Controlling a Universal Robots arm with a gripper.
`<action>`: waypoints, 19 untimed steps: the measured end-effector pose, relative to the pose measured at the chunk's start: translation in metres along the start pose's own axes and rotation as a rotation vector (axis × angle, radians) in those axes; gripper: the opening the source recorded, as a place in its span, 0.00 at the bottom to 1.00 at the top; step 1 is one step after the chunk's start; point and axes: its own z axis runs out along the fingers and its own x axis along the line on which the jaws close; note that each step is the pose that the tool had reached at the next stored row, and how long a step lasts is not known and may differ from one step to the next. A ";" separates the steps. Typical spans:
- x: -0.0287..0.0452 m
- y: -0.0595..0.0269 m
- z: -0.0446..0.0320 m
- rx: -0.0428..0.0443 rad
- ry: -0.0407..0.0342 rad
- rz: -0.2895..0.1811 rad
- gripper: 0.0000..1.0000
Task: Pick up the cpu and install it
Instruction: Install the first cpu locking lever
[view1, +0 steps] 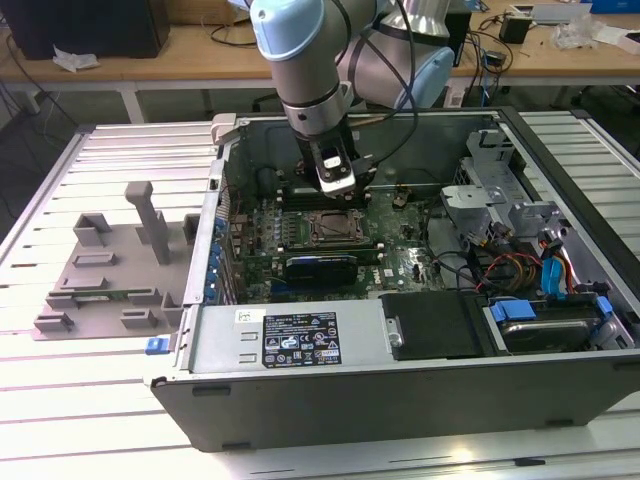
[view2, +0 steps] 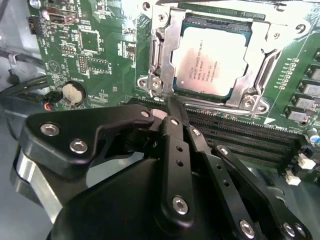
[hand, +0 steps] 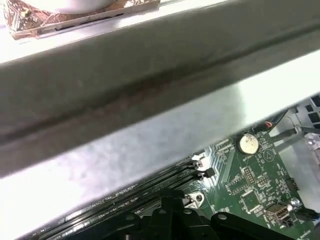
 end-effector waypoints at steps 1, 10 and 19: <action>-0.0008 0.0008 -0.0041 0.0020 -0.0009 0.000 0.11; -0.0044 -0.0028 -0.0108 0.0922 -0.0328 -0.012 0.11; -0.0082 -0.0117 -0.0118 0.0963 -0.0293 -0.012 0.11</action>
